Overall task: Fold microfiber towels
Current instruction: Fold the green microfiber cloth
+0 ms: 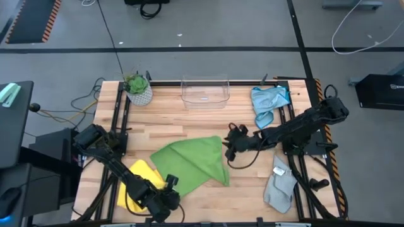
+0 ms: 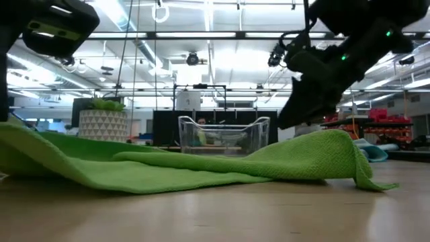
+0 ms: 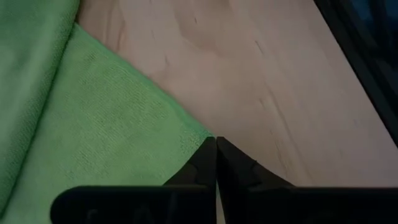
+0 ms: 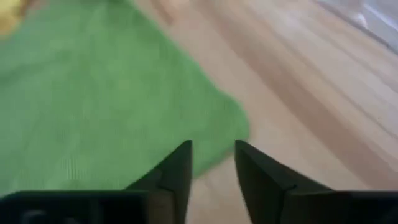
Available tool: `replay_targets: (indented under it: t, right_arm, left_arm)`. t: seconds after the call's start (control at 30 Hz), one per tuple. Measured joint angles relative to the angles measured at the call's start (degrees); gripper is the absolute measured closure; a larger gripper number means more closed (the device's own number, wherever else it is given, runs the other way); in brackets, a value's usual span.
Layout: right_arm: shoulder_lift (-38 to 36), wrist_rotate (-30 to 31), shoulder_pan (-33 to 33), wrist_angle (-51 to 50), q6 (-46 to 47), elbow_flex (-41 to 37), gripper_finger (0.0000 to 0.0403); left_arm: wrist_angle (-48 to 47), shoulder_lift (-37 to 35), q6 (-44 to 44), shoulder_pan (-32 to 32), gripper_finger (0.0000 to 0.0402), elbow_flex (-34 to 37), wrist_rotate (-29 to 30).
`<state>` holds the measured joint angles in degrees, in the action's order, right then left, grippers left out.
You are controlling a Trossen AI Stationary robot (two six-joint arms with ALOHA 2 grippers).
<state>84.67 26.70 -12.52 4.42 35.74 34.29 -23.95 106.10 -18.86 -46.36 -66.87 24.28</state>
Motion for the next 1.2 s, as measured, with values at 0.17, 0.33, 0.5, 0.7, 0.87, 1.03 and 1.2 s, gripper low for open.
replay_targets:
  t: [0.17, 0.33, 0.5, 0.7, 0.87, 1.03, 1.2]
  right_arm:
    - [4.5, -2.3, 2.9, 6.9, -5.7, -0.1, 0.0392]
    - [14.6, -6.2, 5.9, 5.1, -7.5, 6.0, 0.0382]
    - [18.8, -5.8, 8.3, -1.0, -7.4, 10.7, 0.0397]
    - [14.7, -4.0, 10.1, -11.3, -6.8, 10.8, 0.0392]
    - [9.4, -0.5, 12.6, -20.2, -7.2, 10.8, 0.0397]
    - [4.0, 1.7, 15.1, -26.4, -8.9, 10.8, 0.0389]
    - [-3.4, 2.6, 15.5, -28.7, -10.4, 10.8, 0.0387]
  left_arm:
    - [-0.1, 0.0, 0.2, 1.0, 0.0395, 0.0, 0.1]
    - [0.0, 0.0, 0.4, 1.0, 0.0394, 0.0, 0.1]
    - [0.1, 0.0, 0.0, 0.1, 0.0395, 0.0, 0.1]
    - [0.1, 0.0, -0.8, -0.8, 0.0397, 0.0, 0.1]
    - [0.2, 0.0, -1.6, -1.4, 0.0393, 0.0, 0.1]
    - [-0.2, 0.0, -1.9, -1.5, 0.0397, 0.0, 0.1]
    - [-1.8, 0.0, -3.2, -1.5, 0.0387, 0.0, 0.8]
